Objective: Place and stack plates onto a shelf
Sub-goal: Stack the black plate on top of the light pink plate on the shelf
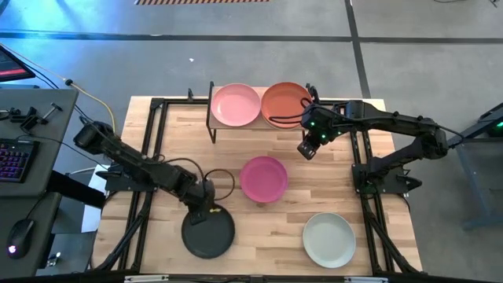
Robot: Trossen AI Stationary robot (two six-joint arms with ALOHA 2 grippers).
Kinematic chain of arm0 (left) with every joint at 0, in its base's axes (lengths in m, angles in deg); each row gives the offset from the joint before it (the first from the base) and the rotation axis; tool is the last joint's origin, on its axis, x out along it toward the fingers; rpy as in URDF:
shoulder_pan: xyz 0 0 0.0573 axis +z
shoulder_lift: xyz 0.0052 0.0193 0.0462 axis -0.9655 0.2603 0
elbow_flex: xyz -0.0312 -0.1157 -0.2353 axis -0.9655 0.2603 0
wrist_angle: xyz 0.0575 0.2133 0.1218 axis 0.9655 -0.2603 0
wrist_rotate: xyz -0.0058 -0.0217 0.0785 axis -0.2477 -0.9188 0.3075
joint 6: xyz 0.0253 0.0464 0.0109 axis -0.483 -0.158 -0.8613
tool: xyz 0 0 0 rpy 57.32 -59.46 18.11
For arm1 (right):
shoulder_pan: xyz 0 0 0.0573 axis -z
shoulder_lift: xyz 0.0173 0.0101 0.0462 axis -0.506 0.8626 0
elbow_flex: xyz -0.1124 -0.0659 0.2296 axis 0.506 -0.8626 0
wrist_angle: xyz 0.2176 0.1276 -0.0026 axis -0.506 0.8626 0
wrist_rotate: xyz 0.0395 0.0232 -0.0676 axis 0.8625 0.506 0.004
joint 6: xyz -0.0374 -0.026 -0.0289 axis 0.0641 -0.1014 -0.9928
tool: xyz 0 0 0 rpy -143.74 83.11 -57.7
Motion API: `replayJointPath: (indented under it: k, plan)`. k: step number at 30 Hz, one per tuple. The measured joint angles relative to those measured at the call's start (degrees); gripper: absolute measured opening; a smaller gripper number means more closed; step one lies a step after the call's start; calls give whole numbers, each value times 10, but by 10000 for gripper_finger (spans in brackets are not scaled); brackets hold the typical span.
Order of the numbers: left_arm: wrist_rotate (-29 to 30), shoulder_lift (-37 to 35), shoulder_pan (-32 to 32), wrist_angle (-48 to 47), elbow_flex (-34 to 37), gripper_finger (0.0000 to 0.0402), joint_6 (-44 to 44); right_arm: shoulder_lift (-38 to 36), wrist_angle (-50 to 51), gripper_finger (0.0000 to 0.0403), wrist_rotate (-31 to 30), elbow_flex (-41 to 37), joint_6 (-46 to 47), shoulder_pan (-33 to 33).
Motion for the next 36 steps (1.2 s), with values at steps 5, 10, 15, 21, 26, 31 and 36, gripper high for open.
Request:
replayJointPath:
  k: [5,10,15,21,26,31,36]
  plan:
    - [11,0,48,-46,-47,1,-52,0,0,114,-9,0,1,0]
    - [11,0,109,-72,-94,0,-115,0,4,114,-11,0,13,0]
    - [9,-1,179,-100,-145,0,-186,0,18,114,-11,0,13,1]
    - [4,-1,273,-126,-199,0,-270,0,19,114,-11,0,10,19]
    - [4,-1,352,-131,-247,0,-310,0,19,114,-11,0,-6,45]
    - [4,-1,431,-133,-292,0,-314,0,19,114,-11,0,-25,73]
    - [4,-1,503,-133,-334,0,-314,0,17,114,-10,0,-40,97]
